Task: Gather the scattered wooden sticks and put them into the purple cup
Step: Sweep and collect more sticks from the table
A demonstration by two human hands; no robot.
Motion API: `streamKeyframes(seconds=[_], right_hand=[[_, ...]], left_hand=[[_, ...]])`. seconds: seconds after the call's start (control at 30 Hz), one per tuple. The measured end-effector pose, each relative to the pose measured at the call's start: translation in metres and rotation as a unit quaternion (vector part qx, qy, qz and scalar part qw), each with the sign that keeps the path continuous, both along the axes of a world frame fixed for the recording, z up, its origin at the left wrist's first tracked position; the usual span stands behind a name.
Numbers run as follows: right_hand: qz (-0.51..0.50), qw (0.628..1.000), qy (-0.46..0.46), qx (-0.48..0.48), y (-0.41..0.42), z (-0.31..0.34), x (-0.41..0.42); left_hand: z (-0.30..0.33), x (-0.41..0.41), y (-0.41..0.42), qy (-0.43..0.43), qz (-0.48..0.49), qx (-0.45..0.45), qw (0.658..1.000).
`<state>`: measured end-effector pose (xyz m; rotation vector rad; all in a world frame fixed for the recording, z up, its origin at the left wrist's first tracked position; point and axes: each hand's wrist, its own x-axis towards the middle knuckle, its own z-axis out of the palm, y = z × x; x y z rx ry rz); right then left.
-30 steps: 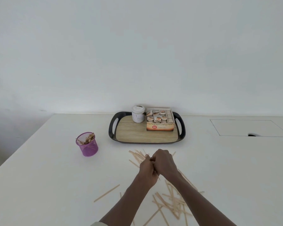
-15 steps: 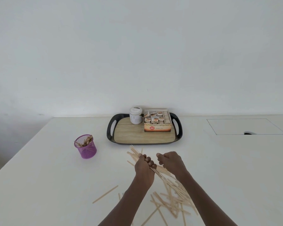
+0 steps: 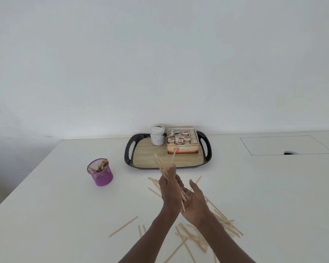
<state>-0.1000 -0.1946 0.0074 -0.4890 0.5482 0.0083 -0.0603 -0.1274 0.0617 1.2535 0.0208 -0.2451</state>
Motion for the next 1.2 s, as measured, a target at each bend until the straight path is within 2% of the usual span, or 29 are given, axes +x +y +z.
streamKeyframes(seconds=[0.33, 0.47, 0.6, 0.7, 0.9, 1.07, 1.2], right_hand=[[0.011, 0.992, -0.106, 0.068, 0.0, 0.02, 0.02], [0.026, 0.991, -0.123, 0.051, -0.002, 0.02, 0.021], [0.016, 0.988, -0.124, 0.088, 0.005, 0.009, 0.017], [0.004, 0.983, -0.147, 0.11, 0.009, 0.005, 0.016], [0.019, 0.983, -0.174, 0.055, 0.009, 0.015, 0.021], [0.0, 0.982, -0.156, 0.108, 0.005, 0.009, 0.017], [-0.001, 0.989, -0.127, 0.08, 0.005, 0.013, 0.018]], left_hand=[[-0.006, -0.005, -0.002, -0.147, 0.002, 0.099, 0.984], [-0.007, -0.011, -0.005, -0.131, 0.002, 0.102, 0.986], [-0.008, -0.013, -0.008, -0.121, 0.025, 0.096, 0.988], [-0.007, -0.015, -0.008, -0.124, 0.004, 0.1, 0.987], [-0.004, -0.012, -0.007, -0.109, 0.006, 0.124, 0.986], [-0.004, -0.01, -0.006, -0.101, -0.002, 0.114, 0.988], [-0.006, -0.009, -0.003, -0.095, -0.015, 0.093, 0.991]])
